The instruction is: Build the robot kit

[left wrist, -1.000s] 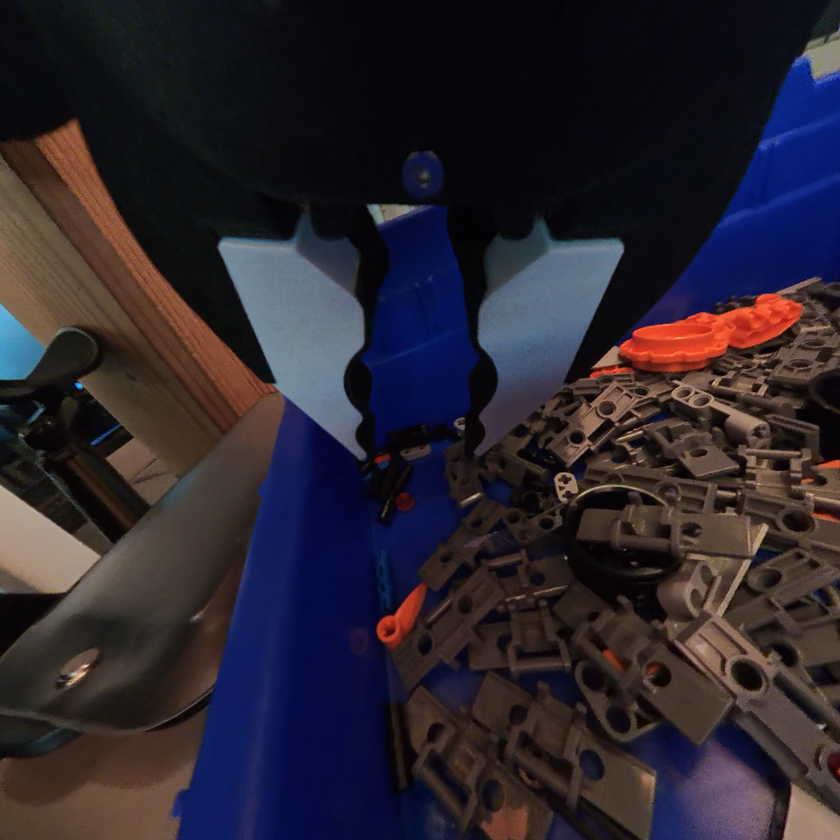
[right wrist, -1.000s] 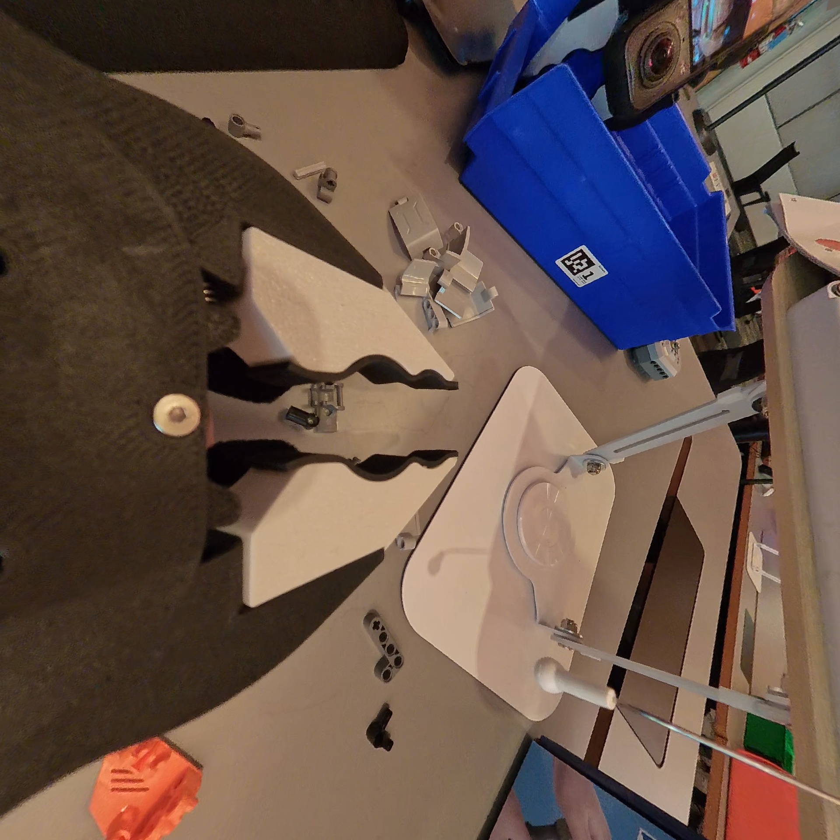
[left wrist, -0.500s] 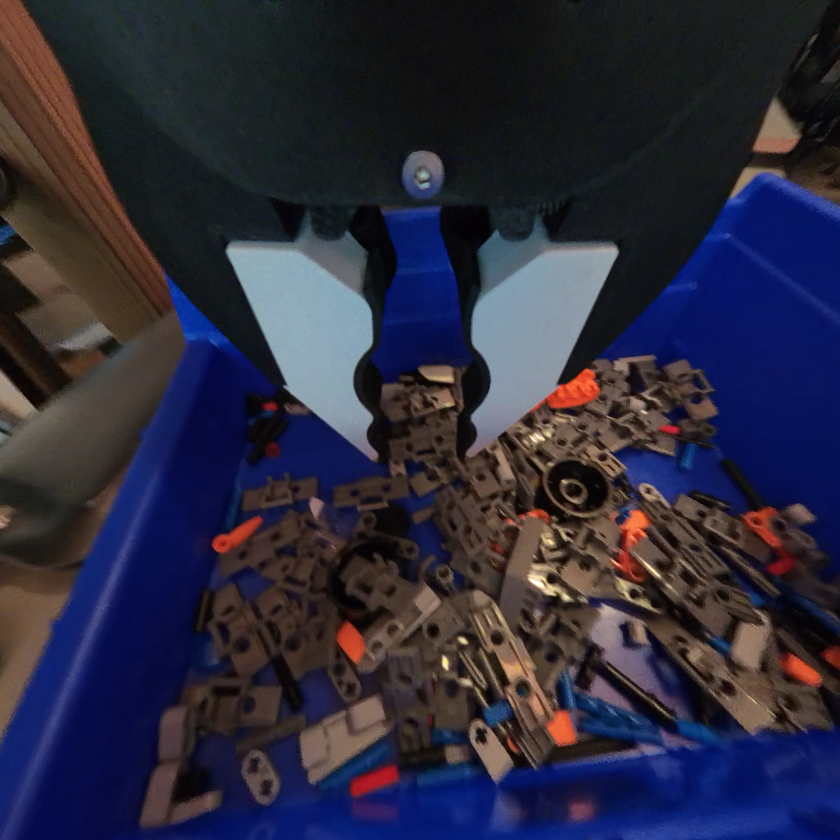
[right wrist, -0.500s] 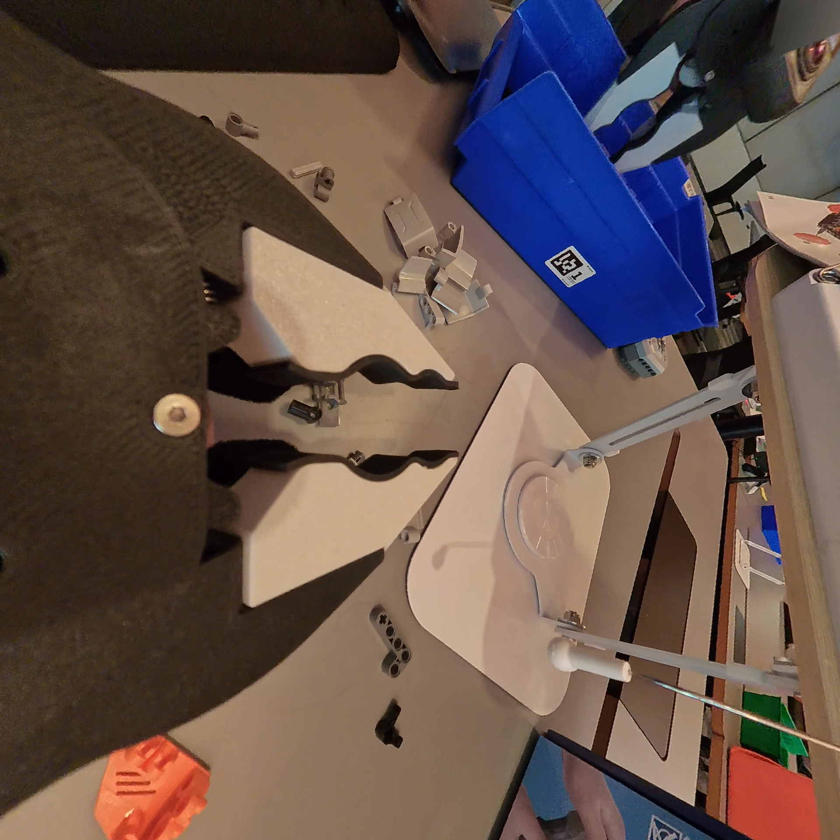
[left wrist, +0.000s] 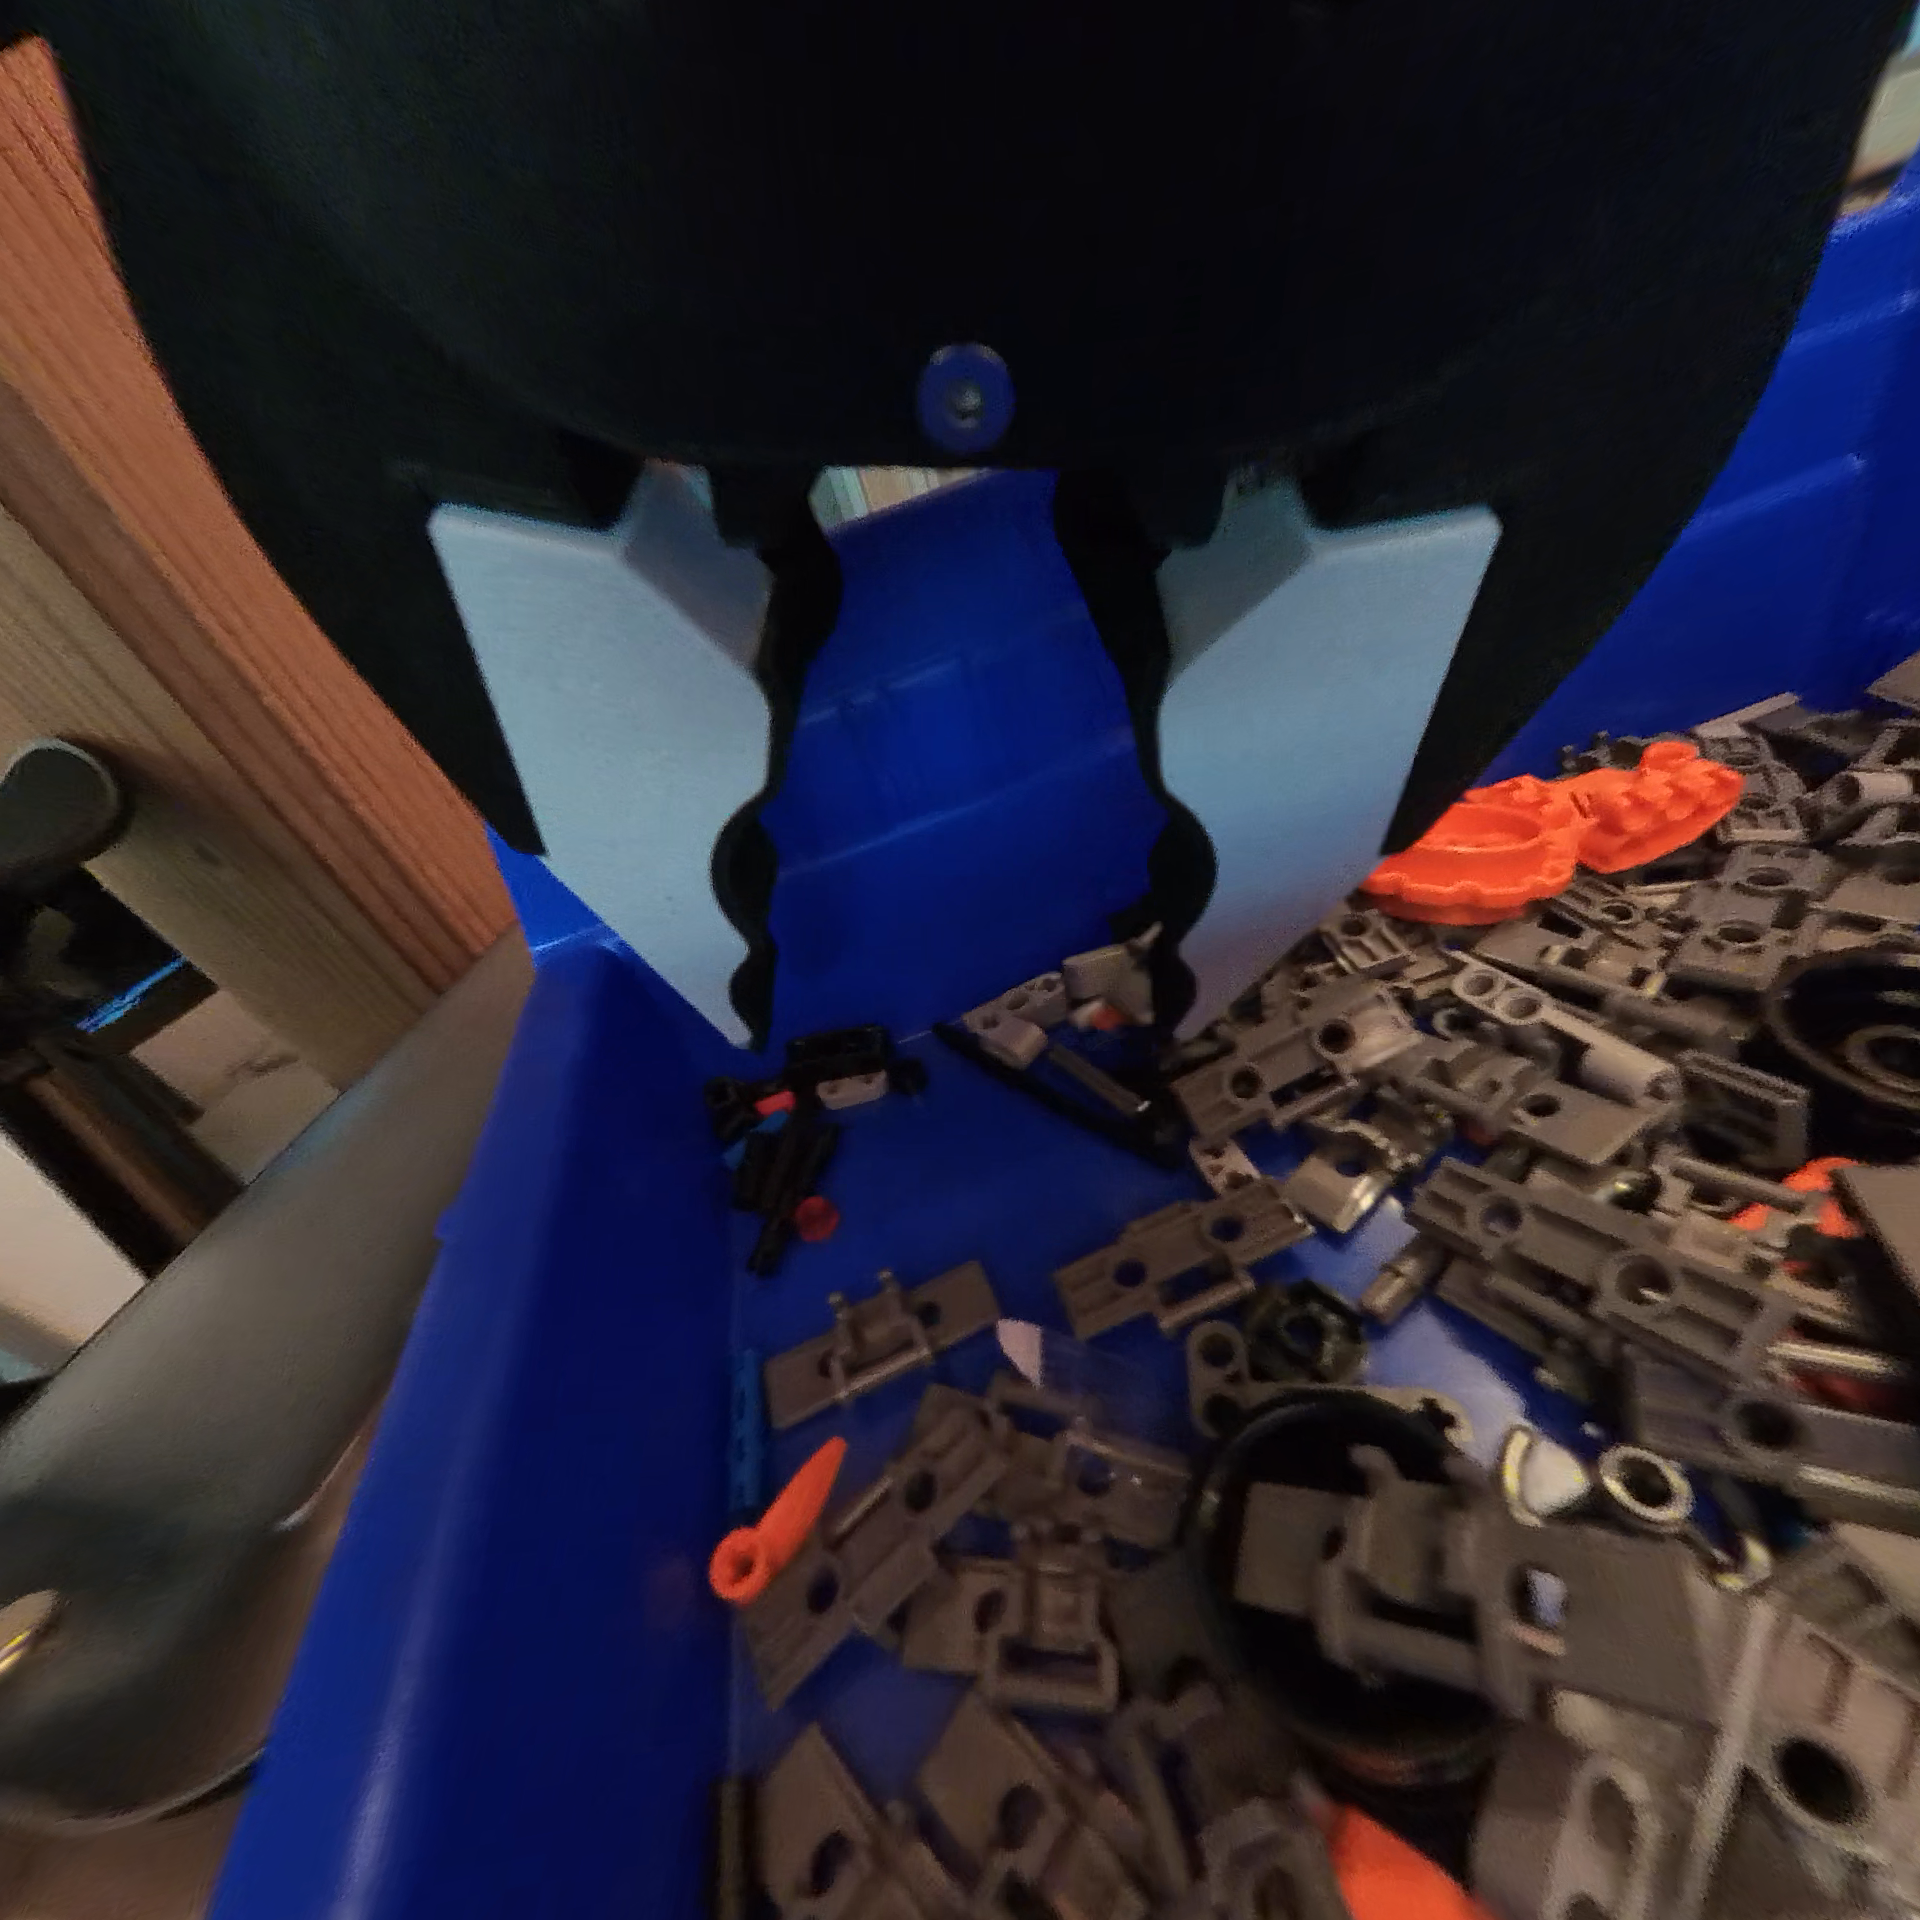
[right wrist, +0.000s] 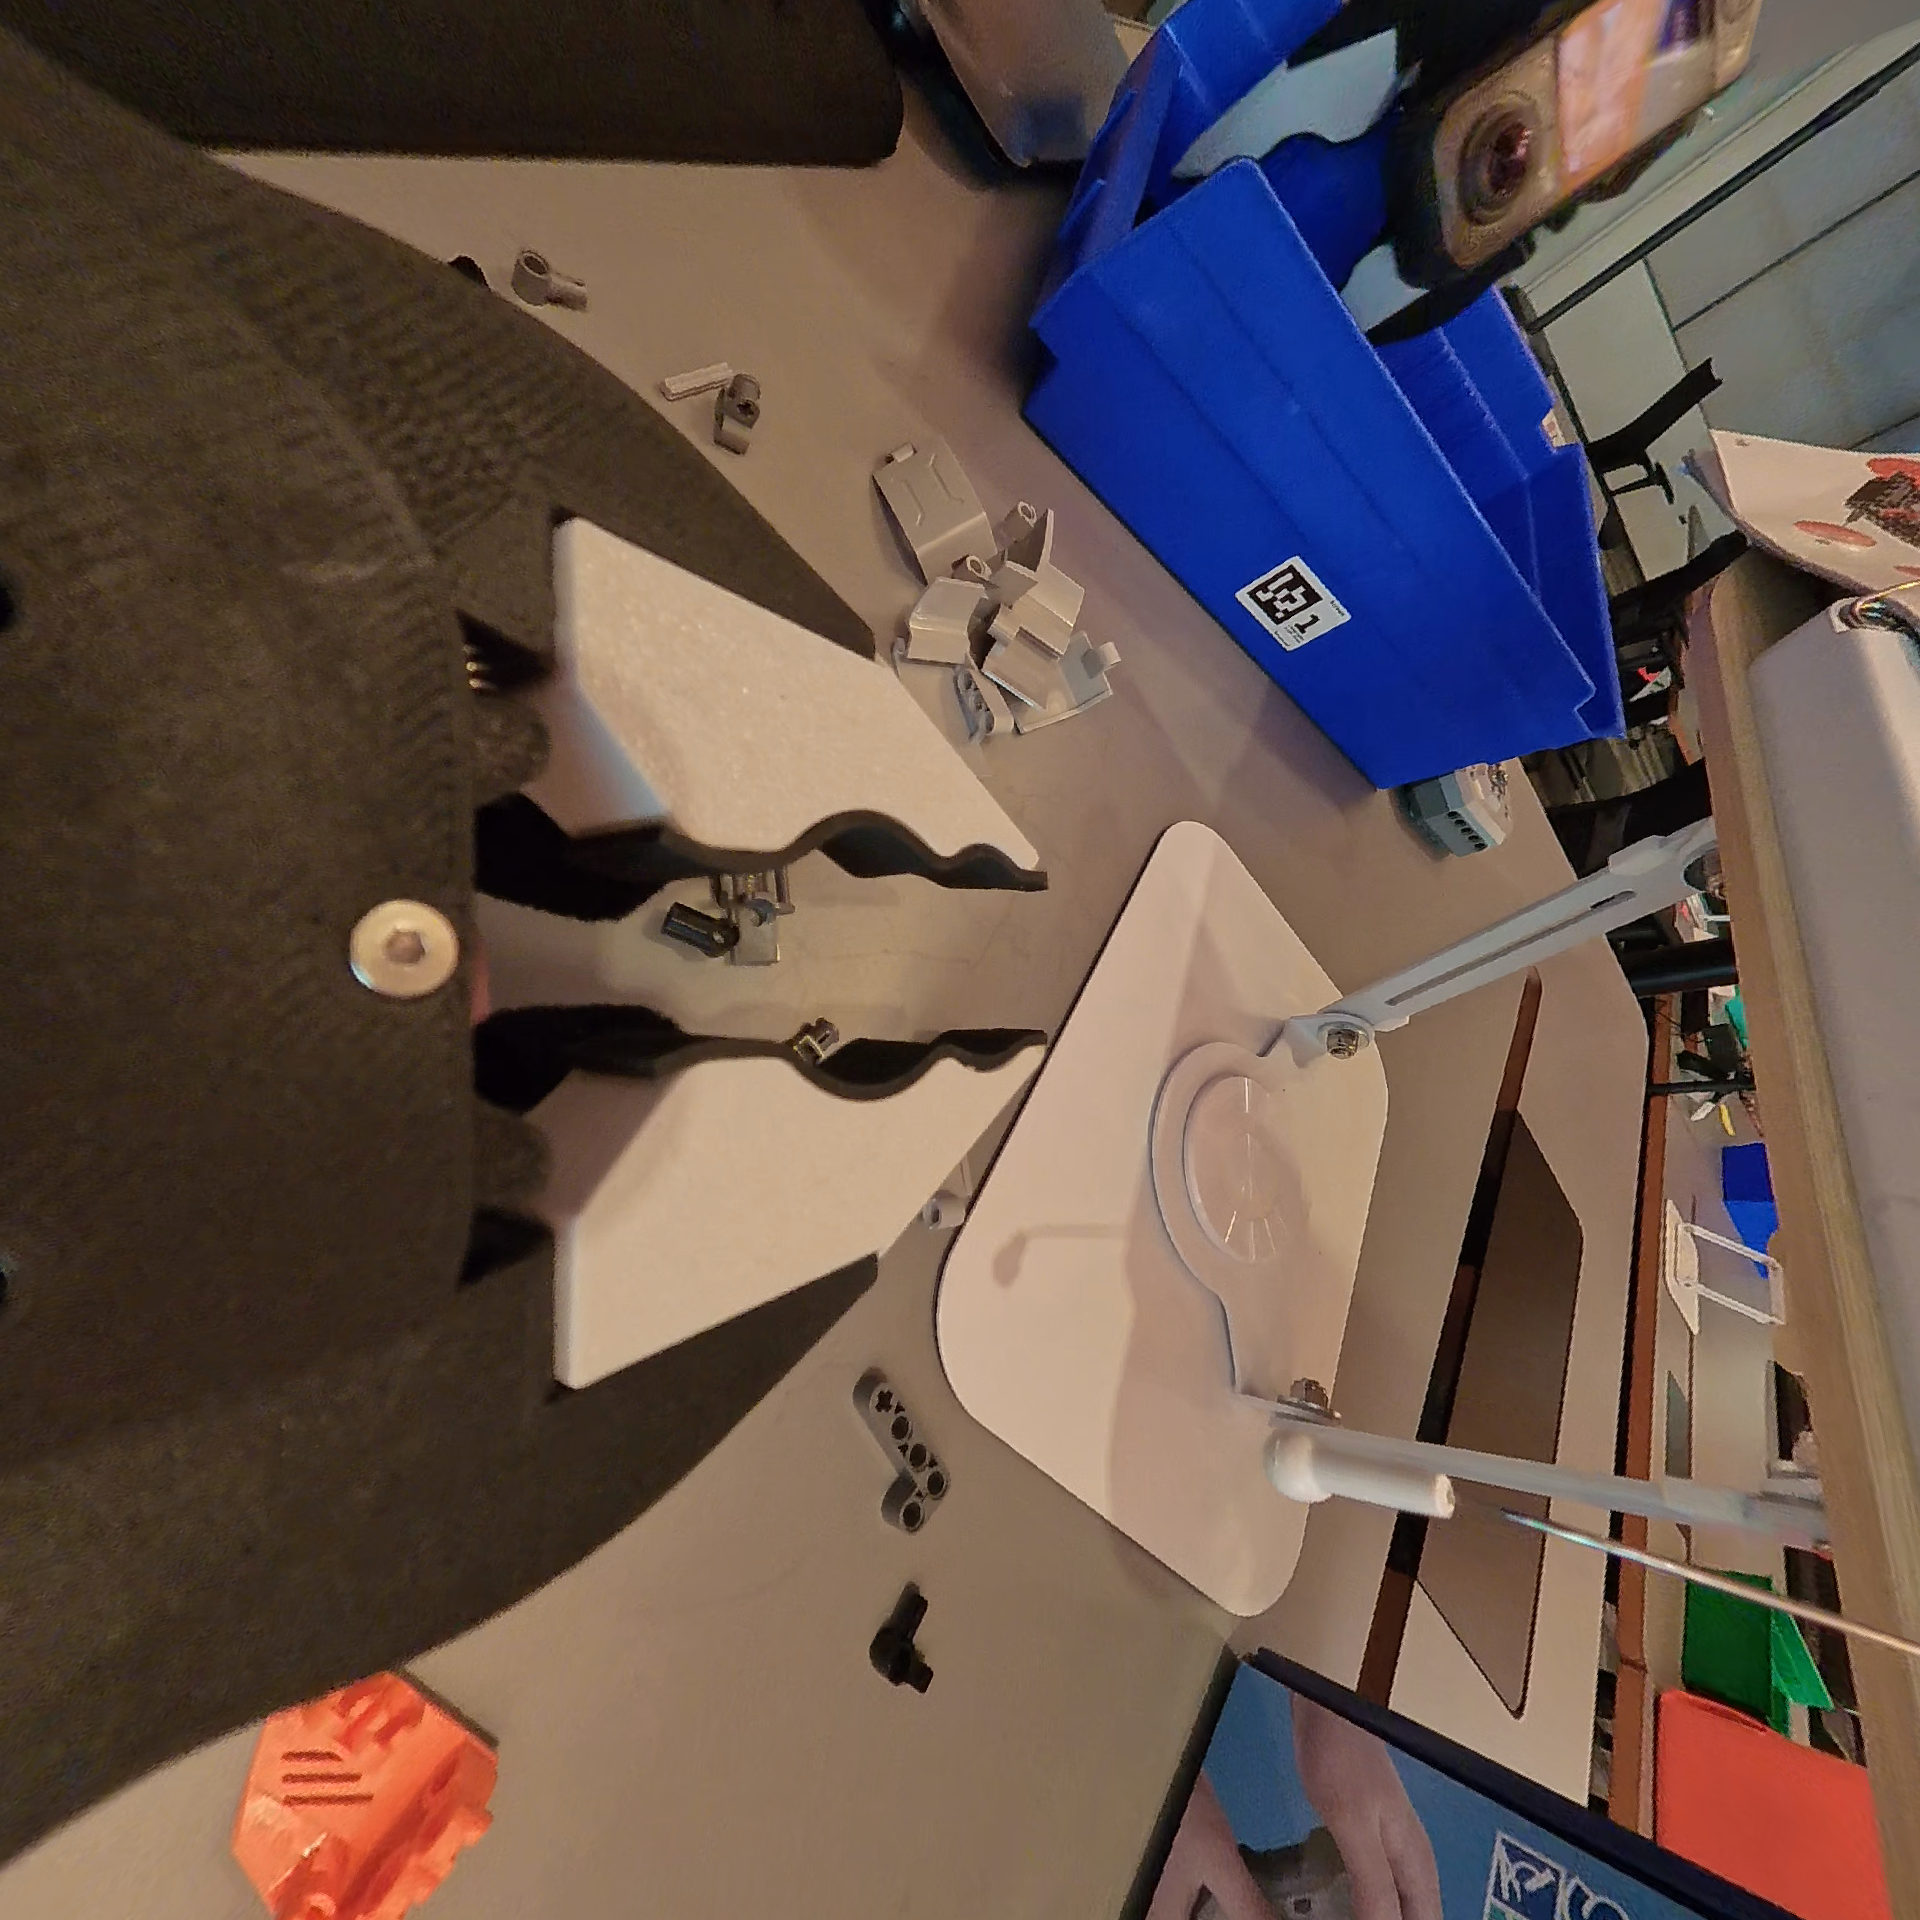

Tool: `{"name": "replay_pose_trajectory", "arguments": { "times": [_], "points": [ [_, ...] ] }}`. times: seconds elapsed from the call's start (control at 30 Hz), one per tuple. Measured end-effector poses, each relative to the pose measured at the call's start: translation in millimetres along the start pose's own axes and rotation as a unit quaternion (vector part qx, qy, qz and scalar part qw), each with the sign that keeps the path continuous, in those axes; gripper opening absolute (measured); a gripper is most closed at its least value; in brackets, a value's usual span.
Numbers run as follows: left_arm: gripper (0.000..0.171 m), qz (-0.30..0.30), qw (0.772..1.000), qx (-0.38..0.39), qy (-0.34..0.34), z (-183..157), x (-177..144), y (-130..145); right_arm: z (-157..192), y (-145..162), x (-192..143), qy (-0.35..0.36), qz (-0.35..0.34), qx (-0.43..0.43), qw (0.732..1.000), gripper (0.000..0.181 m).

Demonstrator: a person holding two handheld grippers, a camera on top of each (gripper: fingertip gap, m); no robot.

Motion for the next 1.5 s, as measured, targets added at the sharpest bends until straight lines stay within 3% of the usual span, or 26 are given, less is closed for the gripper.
{"name": "replay_pose_trajectory", "arguments": {
  "times": [0.13, 0.23, 0.37, 0.43, 0.6, 0.7, 0.83, 0.97, 1.07, 1.5],
  "points": [
    [0.086, 0.031, 0.999, 0.012, -0.034, 1.1, 8.3, 6.2, -0.1, -0.6, -1.1, -0.001, -0.003, 0.000, 1.000, 0.024],
    [0.082, 0.033, 0.997, 0.012, -0.075, 7.6, 13.3, 4.0, 0.1, -0.7, -1.9, -0.003, -0.006, 0.002, 1.000, 0.024],
    [0.065, 0.032, 0.991, 0.003, -0.126, 21.8, 11.4, 0.3, -0.3, -1.8, -3.3, -0.004, -0.009, 0.003, 1.000, 0.025],
    [0.052, -0.003, 0.988, -0.022, -0.150, 32.8, 2.9, -6.3, -0.3, -1.9, -3.7, -0.005, -0.011, 0.005, 1.000, 0.025],
    [0.044, -0.116, 0.981, -0.090, -0.127, 45.6, -28.0, -14.7, 0.1, -2.9, -4.2, -0.005, -0.012, 0.004, 1.000, 0.025],
    [0.040, -0.124, 0.983, -0.100, -0.090, 36.9, -37.1, -3.1, 0.1, -3.1, -4.4, -0.008, -0.014, 0.007, 1.000, 0.025],
    [0.019, -0.079, 0.996, -0.039, -0.021, 5.2, -22.5, -1.6, 0.9, -3.0, -4.3, -0.012, -0.014, 0.009, 1.000, 0.025],
    [0.014, -0.036, 0.998, -0.042, 0.017, -6.2, 3.0, -3.6, 0.5, -5.6, -7.1, -0.012, -0.021, 0.010, 1.000, 0.025],
    [0.013, -0.039, 0.997, -0.059, 0.035, -8.2, 9.8, -5.1, 0.8, -6.7, -9.0, -0.014, -0.025, 0.011, 1.000, 0.025],
    [0.007, 0.000, 0.995, -0.097, 0.018, -1.5, 20.4, 2.4, 1.0, -11.1, -13.8, -0.017, -0.037, 0.014, 0.999, 0.025]
  ]
}}
Point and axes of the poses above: each gripper's, where its closed fingertips meet, x out along the fingers, y out of its underside, z = x × y across the jaws, the point moved 3 cm from there along -x, back along the fingers, and after that the axes turned 7 degrees about x, right-handed, at the moved point
